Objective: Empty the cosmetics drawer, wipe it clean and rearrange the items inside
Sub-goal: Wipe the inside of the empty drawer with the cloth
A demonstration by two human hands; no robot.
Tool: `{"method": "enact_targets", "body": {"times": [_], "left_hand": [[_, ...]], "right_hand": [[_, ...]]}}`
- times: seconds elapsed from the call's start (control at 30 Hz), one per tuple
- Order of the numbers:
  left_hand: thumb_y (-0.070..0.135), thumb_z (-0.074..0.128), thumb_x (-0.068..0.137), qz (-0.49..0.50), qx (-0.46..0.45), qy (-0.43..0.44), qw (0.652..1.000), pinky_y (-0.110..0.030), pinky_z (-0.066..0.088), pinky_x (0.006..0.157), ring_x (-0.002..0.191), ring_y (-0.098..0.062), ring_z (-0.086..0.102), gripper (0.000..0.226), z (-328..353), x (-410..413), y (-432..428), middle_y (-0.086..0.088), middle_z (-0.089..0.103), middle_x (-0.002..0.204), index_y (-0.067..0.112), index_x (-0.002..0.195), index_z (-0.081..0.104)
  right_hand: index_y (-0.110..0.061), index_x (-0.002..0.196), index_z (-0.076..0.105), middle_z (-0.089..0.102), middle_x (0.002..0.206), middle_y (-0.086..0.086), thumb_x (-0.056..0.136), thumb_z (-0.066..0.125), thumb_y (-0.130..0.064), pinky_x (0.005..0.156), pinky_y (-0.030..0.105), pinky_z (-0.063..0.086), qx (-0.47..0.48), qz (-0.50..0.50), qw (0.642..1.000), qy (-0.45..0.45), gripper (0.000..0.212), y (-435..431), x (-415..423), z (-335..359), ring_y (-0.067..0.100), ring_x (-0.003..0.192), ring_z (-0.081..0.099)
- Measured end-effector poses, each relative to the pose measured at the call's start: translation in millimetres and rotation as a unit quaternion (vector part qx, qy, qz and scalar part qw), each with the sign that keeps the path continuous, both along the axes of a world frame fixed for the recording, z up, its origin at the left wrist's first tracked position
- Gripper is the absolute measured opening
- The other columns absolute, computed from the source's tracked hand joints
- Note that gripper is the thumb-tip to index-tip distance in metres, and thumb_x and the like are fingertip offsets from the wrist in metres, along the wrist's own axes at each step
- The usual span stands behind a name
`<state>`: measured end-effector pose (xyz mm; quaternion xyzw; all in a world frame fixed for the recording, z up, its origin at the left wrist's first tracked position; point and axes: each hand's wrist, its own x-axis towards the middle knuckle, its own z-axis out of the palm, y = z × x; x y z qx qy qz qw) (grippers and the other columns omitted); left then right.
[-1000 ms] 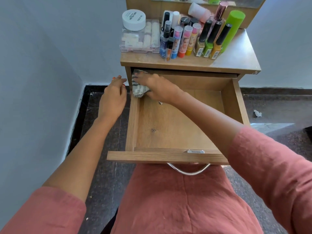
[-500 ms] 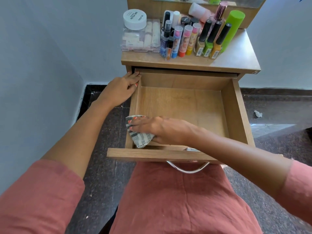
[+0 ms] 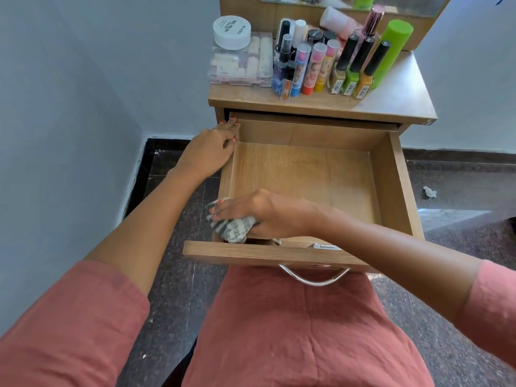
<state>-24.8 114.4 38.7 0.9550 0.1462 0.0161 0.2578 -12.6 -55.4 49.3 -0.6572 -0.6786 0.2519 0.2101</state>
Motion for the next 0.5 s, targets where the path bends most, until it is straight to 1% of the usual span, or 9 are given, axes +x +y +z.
{"method": "enact_targets", "body": {"times": [0.07,0.13,0.2,0.23,0.3,0.37,0.43,0.5], "left_hand": [[0.017,0.036,0.098,0.016,0.009,-0.006,1.0,-0.035,0.03,0.11,0.137,-0.021,0.033,0.044,-2,-2,-10,0.0,0.02,0.154,0.011,0.141,0.033],[0.019,0.035,0.099,0.027,0.02,-0.003,0.999,-0.036,0.039,0.1,0.132,-0.024,0.039,0.048,-6,-5,-21,0.0,0.011,0.156,0.01,0.145,0.024],[0.019,0.034,0.098,0.045,0.016,0.002,0.999,-0.035,0.043,0.092,0.13,-0.025,0.041,0.053,-10,-6,-29,0.002,0.003,0.157,0.011,0.147,0.013],[0.019,0.035,0.098,0.054,0.008,0.003,0.998,-0.036,0.043,0.094,0.132,-0.024,0.039,0.056,-12,-6,-31,0.002,0.0,0.157,0.011,0.147,0.01],[0.02,0.036,0.097,0.068,-0.01,0.002,0.998,-0.038,0.037,0.104,0.138,-0.023,0.029,0.059,-15,-4,-35,0.002,-0.004,0.157,0.011,0.147,0.006],[0.022,0.037,0.097,0.075,-0.017,0.0,0.997,-0.04,0.034,0.11,0.142,-0.022,0.019,0.061,-18,-3,-36,0.001,-0.005,0.157,0.01,0.147,0.005],[0.022,0.037,0.097,0.078,-0.015,-0.007,0.997,-0.042,0.034,0.109,0.143,-0.023,0.017,0.061,-21,-4,-37,0.001,-0.005,0.157,0.01,0.147,0.005],[0.022,0.037,0.097,0.082,-0.01,-0.018,0.996,-0.043,0.036,0.108,0.142,-0.023,0.019,0.06,-23,-5,-38,0.001,-0.003,0.157,0.011,0.147,0.007]], "right_hand": [[0.001,0.119,0.058,0.06,0.123,0.016,0.077,0.06,0.009,0.105,0.029,0.039,0.004,0.004,0.999,0.036,0.043,-4,-3,0,0.024,0.121,0.054],[-0.001,0.119,0.059,0.06,0.124,0.015,0.076,0.058,0.011,0.105,0.024,0.037,-0.013,0.003,0.997,0.073,0.045,-6,-3,2,0.021,0.121,0.053],[-0.005,0.12,0.059,0.059,0.127,0.012,0.074,0.054,0.015,0.106,0.024,0.037,-0.045,-0.007,0.994,0.103,0.051,-8,-2,6,0.016,0.122,0.052],[-0.007,0.12,0.06,0.059,0.127,0.011,0.073,0.052,0.016,0.105,0.024,0.038,-0.055,-0.01,0.992,0.117,0.053,-8,-2,7,0.015,0.12,0.053],[-0.007,0.119,0.061,0.06,0.126,0.01,0.071,0.048,0.017,0.103,0.021,0.041,-0.07,-0.023,0.986,0.147,0.055,-9,-3,9,0.01,0.116,0.054],[-0.008,0.119,0.061,0.061,0.125,0.008,0.071,0.046,0.017,0.098,0.01,0.04,-0.089,-0.042,0.981,0.17,0.056,-12,-3,11,-0.002,0.109,0.052],[-0.008,0.118,0.061,0.062,0.123,0.007,0.074,0.046,0.017,0.093,0.002,0.038,-0.104,-0.054,0.976,0.186,0.054,-15,-1,11,-0.008,0.105,0.05],[-0.008,0.118,0.061,0.063,0.122,0.006,0.075,0.046,0.018,0.092,0.001,0.038,-0.121,-0.059,0.972,0.195,0.052,-22,3,10,-0.008,0.104,0.051]]}}
